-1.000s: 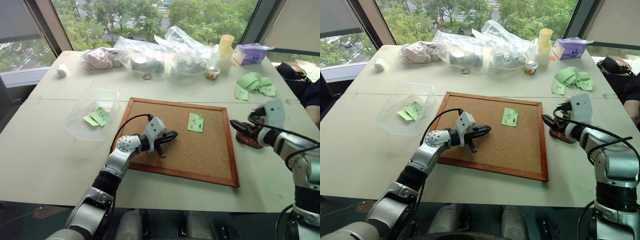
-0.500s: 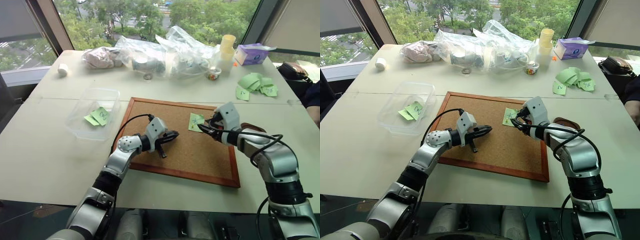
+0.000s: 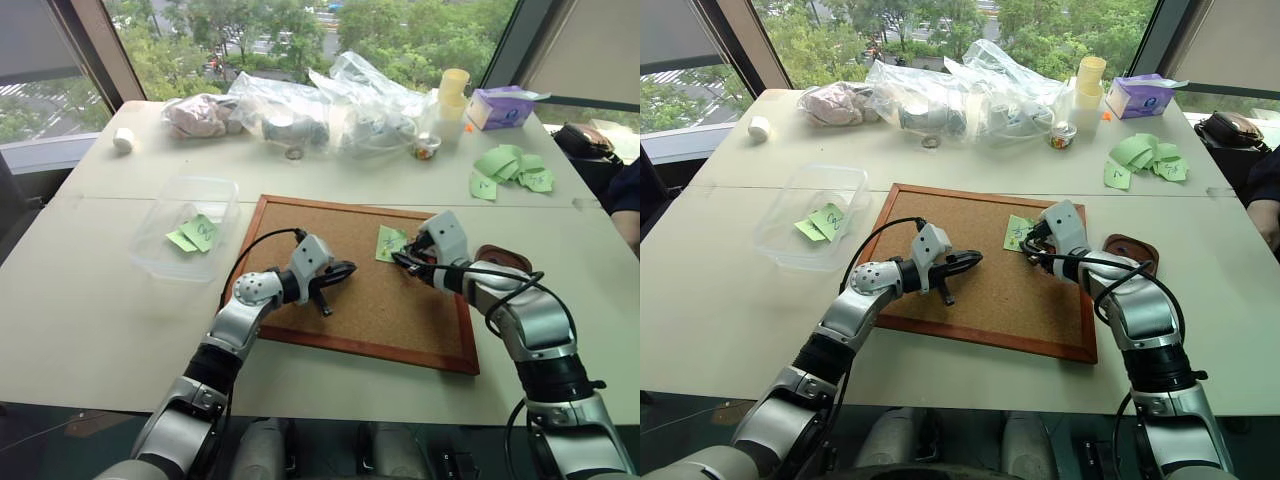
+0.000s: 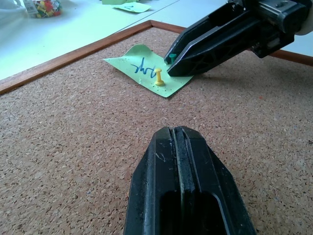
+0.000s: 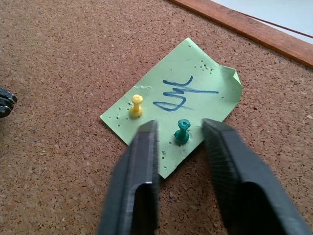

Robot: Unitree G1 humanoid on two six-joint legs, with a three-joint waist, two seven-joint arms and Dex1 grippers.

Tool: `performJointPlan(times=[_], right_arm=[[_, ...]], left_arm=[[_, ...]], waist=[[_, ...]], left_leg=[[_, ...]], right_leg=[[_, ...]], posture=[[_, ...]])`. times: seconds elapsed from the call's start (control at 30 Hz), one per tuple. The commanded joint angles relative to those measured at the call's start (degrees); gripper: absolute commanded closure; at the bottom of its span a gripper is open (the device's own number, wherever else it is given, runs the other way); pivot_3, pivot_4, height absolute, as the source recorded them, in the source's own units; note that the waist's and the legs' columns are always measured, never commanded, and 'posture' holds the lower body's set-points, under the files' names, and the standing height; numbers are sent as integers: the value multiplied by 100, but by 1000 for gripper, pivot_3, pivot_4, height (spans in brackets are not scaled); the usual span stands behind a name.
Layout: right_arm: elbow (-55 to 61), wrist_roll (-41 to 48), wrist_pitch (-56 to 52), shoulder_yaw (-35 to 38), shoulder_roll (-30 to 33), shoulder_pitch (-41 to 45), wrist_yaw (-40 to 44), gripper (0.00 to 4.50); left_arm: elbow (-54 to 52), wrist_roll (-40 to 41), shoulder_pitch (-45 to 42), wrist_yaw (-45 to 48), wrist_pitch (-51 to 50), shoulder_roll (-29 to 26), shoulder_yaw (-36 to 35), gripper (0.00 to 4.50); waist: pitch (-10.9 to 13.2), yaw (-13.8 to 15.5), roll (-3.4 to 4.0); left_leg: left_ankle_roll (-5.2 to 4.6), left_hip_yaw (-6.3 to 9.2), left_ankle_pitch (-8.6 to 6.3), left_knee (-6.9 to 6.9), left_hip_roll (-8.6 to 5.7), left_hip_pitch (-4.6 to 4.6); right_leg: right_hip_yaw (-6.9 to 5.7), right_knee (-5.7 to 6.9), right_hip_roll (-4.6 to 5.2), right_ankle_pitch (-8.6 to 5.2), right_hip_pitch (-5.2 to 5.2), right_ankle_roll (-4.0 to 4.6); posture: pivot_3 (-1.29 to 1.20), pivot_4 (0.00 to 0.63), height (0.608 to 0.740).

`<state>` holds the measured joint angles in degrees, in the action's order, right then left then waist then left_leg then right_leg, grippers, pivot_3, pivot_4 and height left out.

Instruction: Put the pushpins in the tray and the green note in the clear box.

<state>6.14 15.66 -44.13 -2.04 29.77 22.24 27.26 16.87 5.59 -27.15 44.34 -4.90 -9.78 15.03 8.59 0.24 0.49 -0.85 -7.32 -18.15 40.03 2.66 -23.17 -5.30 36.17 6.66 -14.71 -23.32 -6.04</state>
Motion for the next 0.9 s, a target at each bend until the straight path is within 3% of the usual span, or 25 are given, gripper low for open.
performJointPlan(times=[0.03,0.2,0.6,0.9], right_arm=[[189,-6,66,92,0,59,37,4443],[520,107,-129,434,141,68,-13,4443],[538,570,-828,2544,480,-90,-610,4443],[128,540,-605,2809,728,-900,-479,4443]], left_arm=[[128,-128,145,-104,-148,-81,11,4500],[122,-132,156,-113,-199,-94,19,4500],[269,-192,121,-84,-117,-129,86,4500],[404,-170,44,-73,18,-108,132,4500]], waist=[[0,-1,0],[0,6,0],[0,17,1],[-4,6,7]], left_leg=[[0,0,0,0,0,0],[-1,0,-1,0,2,-1],[-18,0,-10,-1,2,-6],[-29,-3,-16,-2,1,4]], right_leg=[[0,0,0,0,0,0],[0,0,0,0,-1,0],[0,-1,0,0,-7,0],[1,-1,0,1,1,2]], posture=[[0,150,740],[0,150,740],[0,150,740],[0,150,740]])
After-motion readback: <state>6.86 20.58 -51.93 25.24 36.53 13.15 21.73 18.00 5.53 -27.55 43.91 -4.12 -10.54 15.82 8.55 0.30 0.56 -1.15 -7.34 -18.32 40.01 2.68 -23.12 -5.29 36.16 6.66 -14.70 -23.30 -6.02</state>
